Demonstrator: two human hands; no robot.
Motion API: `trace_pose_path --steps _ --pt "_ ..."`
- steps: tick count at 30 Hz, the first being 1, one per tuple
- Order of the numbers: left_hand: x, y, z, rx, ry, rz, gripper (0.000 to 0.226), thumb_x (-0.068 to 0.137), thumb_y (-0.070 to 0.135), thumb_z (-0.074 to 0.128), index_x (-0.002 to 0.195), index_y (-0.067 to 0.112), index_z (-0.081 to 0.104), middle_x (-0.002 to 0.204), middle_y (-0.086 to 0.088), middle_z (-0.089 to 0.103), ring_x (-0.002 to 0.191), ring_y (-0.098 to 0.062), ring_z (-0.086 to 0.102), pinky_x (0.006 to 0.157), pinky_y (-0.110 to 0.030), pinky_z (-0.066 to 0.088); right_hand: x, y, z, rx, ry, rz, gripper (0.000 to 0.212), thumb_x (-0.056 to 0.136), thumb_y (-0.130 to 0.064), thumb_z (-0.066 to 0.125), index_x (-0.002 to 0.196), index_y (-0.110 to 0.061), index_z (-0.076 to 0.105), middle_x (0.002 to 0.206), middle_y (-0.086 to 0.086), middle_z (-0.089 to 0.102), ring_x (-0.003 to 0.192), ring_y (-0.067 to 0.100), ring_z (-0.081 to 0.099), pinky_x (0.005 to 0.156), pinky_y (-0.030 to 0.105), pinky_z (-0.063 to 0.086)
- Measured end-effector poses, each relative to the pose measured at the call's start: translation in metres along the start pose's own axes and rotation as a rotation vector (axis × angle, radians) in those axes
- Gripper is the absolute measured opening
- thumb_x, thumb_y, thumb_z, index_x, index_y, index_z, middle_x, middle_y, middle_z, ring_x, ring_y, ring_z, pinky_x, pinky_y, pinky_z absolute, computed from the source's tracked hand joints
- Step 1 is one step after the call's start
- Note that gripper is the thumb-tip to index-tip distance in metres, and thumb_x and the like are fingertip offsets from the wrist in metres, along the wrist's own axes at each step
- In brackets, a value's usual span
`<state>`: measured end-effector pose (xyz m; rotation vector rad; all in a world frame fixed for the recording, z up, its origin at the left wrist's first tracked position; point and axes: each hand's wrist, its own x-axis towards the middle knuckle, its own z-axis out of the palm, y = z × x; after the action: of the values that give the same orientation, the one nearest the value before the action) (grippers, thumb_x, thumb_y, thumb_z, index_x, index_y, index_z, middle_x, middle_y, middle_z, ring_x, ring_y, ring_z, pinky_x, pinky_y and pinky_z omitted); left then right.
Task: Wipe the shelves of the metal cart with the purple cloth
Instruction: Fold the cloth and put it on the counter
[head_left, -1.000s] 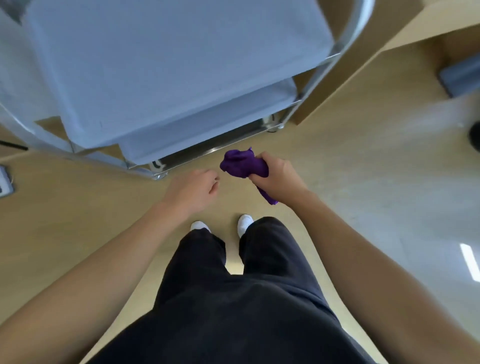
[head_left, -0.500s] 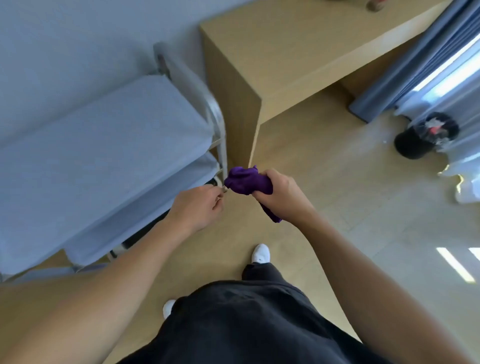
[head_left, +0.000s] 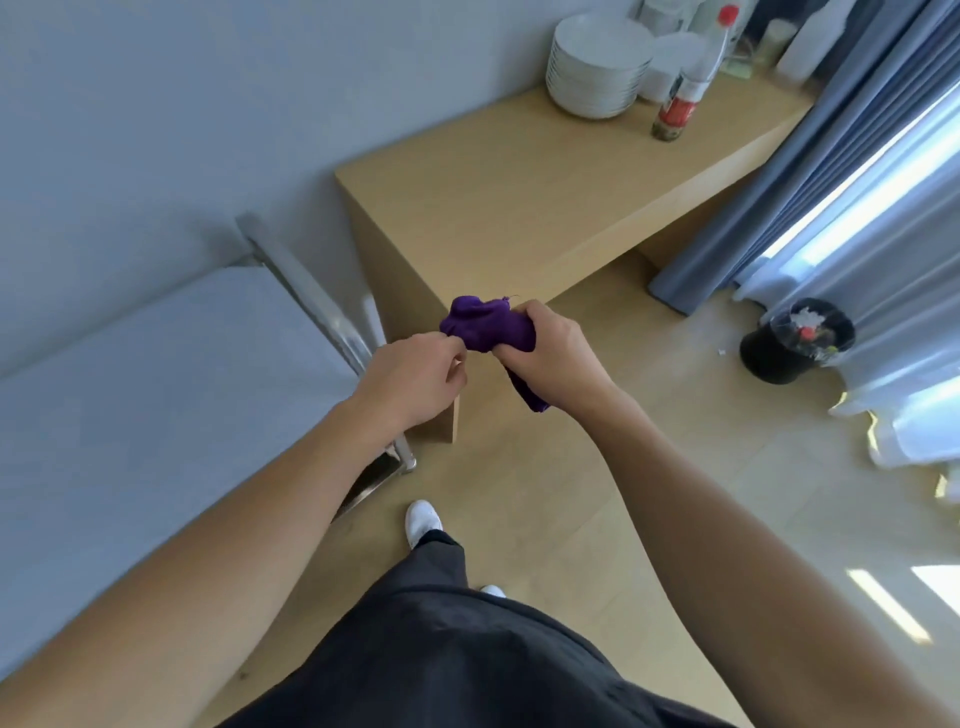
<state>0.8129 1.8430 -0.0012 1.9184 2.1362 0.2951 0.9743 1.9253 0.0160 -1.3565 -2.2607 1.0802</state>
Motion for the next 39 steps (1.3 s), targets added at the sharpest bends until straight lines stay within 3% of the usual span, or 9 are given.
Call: trace_pose_path --steps 6,13,16,20,22,24,28,32,39 --pt "0.088 -0.043 -0.015 -0.104 0.08 -0.004 0.029 0.098 0.028 0.044 0.121 0.017 0.056 0.118 0.002 0.059 0.097 -0.019 0.061 0.079 -0.037 0.051 0.095 -0.014 -0.002 0.014 0.011 -0.026 0.041 0.084 -0.027 0.065 0.121 -0.019 0.047 0.1 -0.003 0.06 0.083 0.01 0.058 0.066 0.022 0.044" --pt "0.154 -0.092 -0.026 -0.167 0.208 -0.06 0.029 0.098 0.031 0.048 0.122 0.014 0.05 0.126 -0.002 0.053 0.086 -0.015 0.062 0.075 -0.032 0.053 0.182 -0.012 -0.002 -0.018 -0.159 -0.035 0.042 0.084 -0.024 0.067 0.122 -0.021 0.048 0.105 0.0 0.062 0.091 0.018 0.061 0.072 0.025 0.048" --pt "0.177 -0.109 -0.026 -0.106 0.134 -0.02 0.05 0.094 0.037 0.055 0.139 0.019 0.039 0.141 -0.001 0.045 0.112 -0.019 0.058 0.095 -0.037 0.05 0.21 -0.007 -0.004 -0.063 -0.288 -0.091 0.037 0.083 -0.021 0.068 0.117 -0.023 0.052 0.102 -0.002 0.064 0.092 0.017 0.061 0.075 0.026 0.047" --pt "0.205 -0.118 -0.019 -0.039 -0.105 0.097 0.069 0.093 0.046 0.054 0.15 0.026 0.022 0.157 0.004 0.026 0.147 -0.016 0.016 0.12 -0.04 0.016 0.247 -0.001 -0.009 -0.078 -0.464 -0.133 0.035 0.082 -0.019 0.069 0.112 -0.03 0.055 0.102 -0.01 0.064 0.092 0.01 0.059 0.075 0.023 0.047" --pt "0.219 -0.118 -0.014 -0.1 -0.166 0.056 0.062 0.092 0.046 0.055 0.146 0.026 0.031 0.15 0.003 0.04 0.141 -0.019 0.032 0.116 -0.036 0.023 0.268 0.003 -0.014 -0.093 -0.521 -0.151 0.036 0.08 -0.019 0.07 0.11 -0.033 0.057 0.102 -0.012 0.062 0.093 0.009 0.058 0.073 0.022 0.046" --pt "0.232 -0.118 -0.011 -0.179 -0.207 -0.023 0.045 0.09 0.048 0.057 0.129 0.026 0.05 0.121 0.005 0.062 0.112 -0.019 0.057 0.097 -0.034 0.044 0.291 0.009 -0.019 -0.138 -0.589 -0.163 0.035 0.077 -0.021 0.073 0.108 -0.032 0.058 0.102 -0.012 0.063 0.093 0.009 0.059 0.073 0.024 0.047" --pt "0.253 -0.117 -0.009 -0.38 -0.324 -0.178 0.032 0.093 0.053 0.05 0.111 0.027 0.058 0.094 0.008 0.065 0.084 -0.01 0.062 0.071 -0.027 0.051 0.338 0.014 -0.035 -0.442 -0.809 -0.074 0.046 0.067 -0.054 0.078 0.1 -0.026 0.061 0.096 -0.007 0.065 0.089 0.017 0.061 0.068 0.027 0.048" --pt "0.26 -0.118 -0.002 -0.603 -0.302 -0.32 0.029 0.097 0.037 0.051 0.125 0.03 0.051 0.109 0.01 0.063 0.096 -0.01 0.063 0.08 -0.025 0.052 0.379 0.02 -0.05 -0.451 -0.953 -0.064 0.063 0.073 -0.08 0.051 0.087 -0.022 0.069 0.082 -0.004 0.07 0.077 0.016 0.064 0.072 0.031 0.048" --pt "0.271 -0.129 0.017 -0.685 -0.24 -0.469 0.038 0.098 0.024 0.052 0.135 0.034 0.05 0.126 0.009 0.058 0.115 -0.01 0.055 0.096 -0.029 0.047 0.417 0.06 -0.028 -0.382 -0.804 -0.092 0.038 0.084 -0.053 0.062 0.103 -0.021 0.061 0.098 -0.002 0.063 0.087 0.015 0.06 0.072 0.03 0.049"
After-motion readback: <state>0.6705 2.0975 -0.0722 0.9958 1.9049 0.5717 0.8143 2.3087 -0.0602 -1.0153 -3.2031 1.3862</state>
